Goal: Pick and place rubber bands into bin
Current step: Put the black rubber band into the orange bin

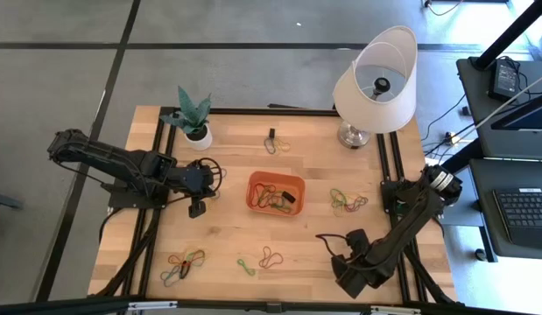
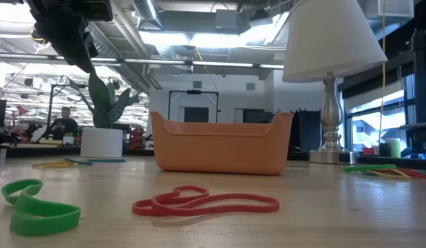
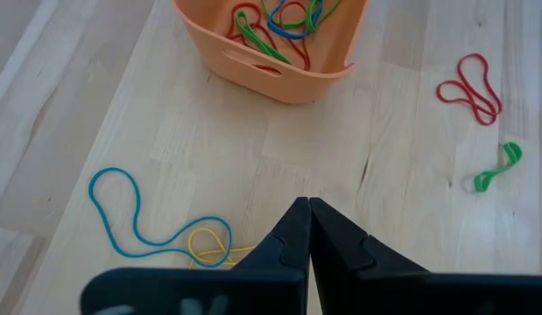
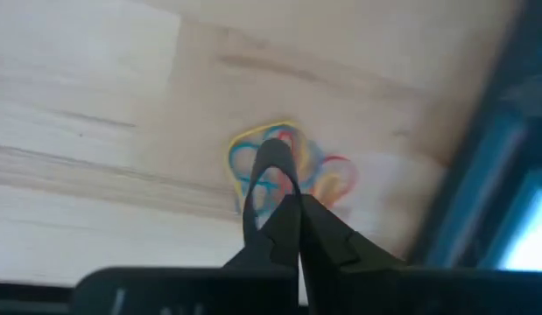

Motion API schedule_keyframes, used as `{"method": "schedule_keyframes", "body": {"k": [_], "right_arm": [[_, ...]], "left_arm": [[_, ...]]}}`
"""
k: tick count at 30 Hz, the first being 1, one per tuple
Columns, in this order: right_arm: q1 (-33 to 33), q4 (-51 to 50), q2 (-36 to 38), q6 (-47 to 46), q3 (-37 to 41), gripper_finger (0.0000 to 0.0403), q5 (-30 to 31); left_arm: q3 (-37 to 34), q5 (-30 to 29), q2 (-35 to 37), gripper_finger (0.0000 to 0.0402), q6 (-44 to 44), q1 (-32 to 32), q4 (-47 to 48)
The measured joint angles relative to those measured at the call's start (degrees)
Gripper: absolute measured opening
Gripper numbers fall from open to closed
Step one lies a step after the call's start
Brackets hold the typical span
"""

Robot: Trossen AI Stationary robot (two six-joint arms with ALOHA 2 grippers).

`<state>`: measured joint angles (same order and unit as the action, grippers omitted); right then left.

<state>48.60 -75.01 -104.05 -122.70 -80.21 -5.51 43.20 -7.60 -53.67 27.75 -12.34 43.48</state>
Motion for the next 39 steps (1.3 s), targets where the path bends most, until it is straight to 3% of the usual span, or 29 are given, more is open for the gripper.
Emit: {"method": "schedule_keyframes", "body": {"k": [6,16,21,27,33,39], "right_arm": [[-0.1,-14.6,0.0,0.2,-10.5,0.0002,6.0],[-3.6,-14.6,0.9,3.8,-13.6,0.0002,18.5],[-9.7,-7.2,0.9,14.4,-13.8,0.0002,26.6],[-20.9,9.8,0.9,39.2,-13.8,0.0001,30.7],[-32.7,28.0,-1.2,62.1,-13.9,0.0001,29.1],[-40.6,33.8,-6.8,71.0,-14.2,0.0000,21.8]], "left_arm": [[0.0,-0.1,0.0,0.0007,0.0,0.0,0.0],[0.0,1.7,0.5,0.0001,1.3,0.0,2.4],[0.0,1.2,2.7,0.0003,1.4,-0.5,2.2],[0.0,0.7,7.6,0.0002,1.0,-2.3,1.7],[0.0,-3.9,11.5,0.0001,0.6,-5.4,1.5],[0.0,-5.0,12.1,0.0003,0.6,-7.3,1.5]]}}
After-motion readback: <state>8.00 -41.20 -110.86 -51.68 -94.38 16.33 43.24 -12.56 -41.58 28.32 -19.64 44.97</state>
